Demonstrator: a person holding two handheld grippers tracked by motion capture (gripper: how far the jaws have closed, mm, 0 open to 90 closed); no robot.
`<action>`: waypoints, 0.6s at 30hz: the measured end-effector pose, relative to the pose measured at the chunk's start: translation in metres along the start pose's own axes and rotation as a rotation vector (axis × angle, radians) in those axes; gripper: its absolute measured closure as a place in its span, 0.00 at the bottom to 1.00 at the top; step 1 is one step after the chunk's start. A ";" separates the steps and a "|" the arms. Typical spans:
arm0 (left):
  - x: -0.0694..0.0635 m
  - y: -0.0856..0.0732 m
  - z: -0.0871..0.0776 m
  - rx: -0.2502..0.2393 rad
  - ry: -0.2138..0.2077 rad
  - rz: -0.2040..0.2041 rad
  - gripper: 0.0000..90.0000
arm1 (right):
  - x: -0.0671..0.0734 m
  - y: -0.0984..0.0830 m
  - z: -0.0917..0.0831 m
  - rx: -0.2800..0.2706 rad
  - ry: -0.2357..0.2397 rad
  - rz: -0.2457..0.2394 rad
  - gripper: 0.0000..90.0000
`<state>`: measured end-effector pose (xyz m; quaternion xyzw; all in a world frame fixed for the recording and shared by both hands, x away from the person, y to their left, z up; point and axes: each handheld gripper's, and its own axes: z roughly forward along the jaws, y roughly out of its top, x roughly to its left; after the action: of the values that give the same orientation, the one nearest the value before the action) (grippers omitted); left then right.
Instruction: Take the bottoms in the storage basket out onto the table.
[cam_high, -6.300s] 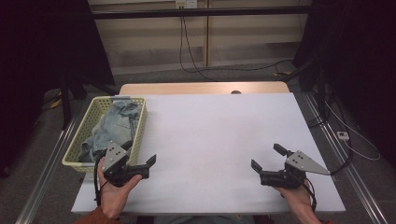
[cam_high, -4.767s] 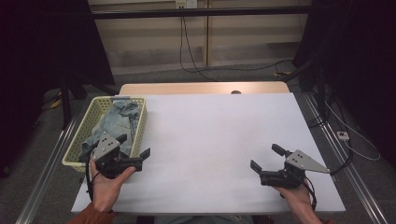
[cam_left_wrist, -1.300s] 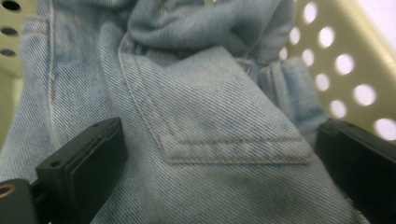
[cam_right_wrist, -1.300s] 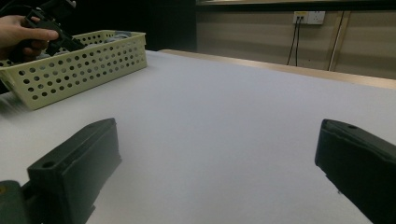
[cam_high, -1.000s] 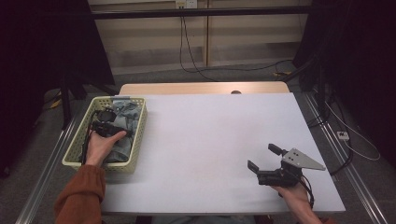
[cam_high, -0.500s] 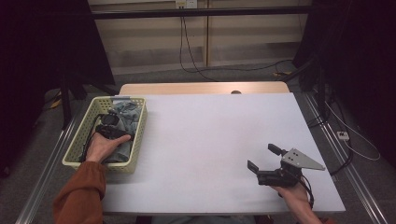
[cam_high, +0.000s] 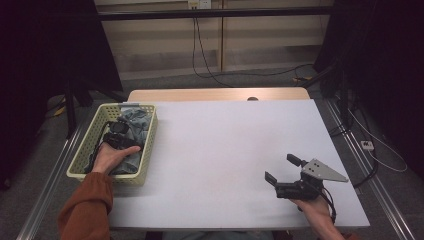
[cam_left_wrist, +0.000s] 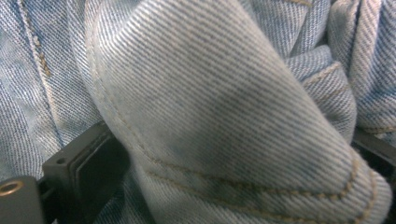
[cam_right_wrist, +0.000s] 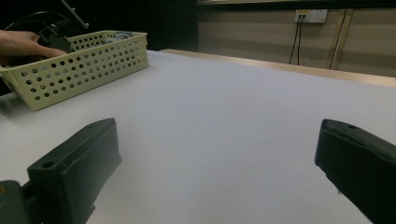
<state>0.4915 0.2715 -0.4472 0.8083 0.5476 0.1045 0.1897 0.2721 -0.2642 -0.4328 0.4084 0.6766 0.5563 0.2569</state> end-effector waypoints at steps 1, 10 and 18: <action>0.002 0.000 -0.001 0.006 -0.021 0.000 0.04 | 0.000 0.000 0.000 0.001 -0.001 0.002 0.00; 0.003 0.003 -0.005 0.024 -0.035 -0.015 0.15 | 0.000 0.000 0.000 0.003 0.001 0.002 0.00; 0.009 0.003 -0.012 0.007 -0.093 -0.055 0.52 | 0.000 0.000 0.001 0.004 -0.001 0.000 0.00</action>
<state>0.4928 0.2812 -0.4359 0.7976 0.5605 0.0598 0.2147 0.2727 -0.2640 -0.4329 0.4092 0.6775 0.5548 0.2563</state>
